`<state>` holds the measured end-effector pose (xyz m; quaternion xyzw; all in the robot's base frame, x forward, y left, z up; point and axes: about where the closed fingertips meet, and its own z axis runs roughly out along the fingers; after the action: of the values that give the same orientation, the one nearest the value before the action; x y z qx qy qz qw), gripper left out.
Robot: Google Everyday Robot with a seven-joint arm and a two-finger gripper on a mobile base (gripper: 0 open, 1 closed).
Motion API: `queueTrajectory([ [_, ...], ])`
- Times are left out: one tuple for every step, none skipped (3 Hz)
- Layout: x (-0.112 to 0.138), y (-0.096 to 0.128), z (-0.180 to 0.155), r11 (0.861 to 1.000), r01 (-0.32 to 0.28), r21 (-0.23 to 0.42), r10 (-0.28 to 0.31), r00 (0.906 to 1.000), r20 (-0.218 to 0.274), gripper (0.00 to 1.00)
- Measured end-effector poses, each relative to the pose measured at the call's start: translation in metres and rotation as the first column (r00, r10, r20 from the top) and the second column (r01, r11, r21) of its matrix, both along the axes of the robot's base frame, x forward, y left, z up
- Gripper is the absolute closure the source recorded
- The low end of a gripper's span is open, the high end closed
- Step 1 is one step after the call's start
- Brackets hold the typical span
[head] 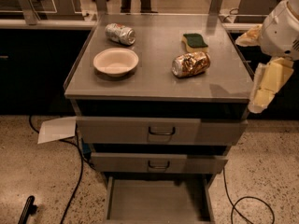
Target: Place orange can into bottom drawer
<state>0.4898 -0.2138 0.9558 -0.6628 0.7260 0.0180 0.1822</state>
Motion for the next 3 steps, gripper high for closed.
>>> queueTrajectory([
  [0.030, 0.010, -0.012, 0.994, -0.096, 0.046, 0.096, 0.9953, -0.011, 0.00],
  [0.056, 0.023, -0.021, 0.984, -0.161, 0.078, 0.163, 0.9866, -0.012, 0.00],
  [0.084, 0.038, -0.031, 0.973, -0.211, 0.093, 0.213, 0.9771, -0.010, 0.00],
])
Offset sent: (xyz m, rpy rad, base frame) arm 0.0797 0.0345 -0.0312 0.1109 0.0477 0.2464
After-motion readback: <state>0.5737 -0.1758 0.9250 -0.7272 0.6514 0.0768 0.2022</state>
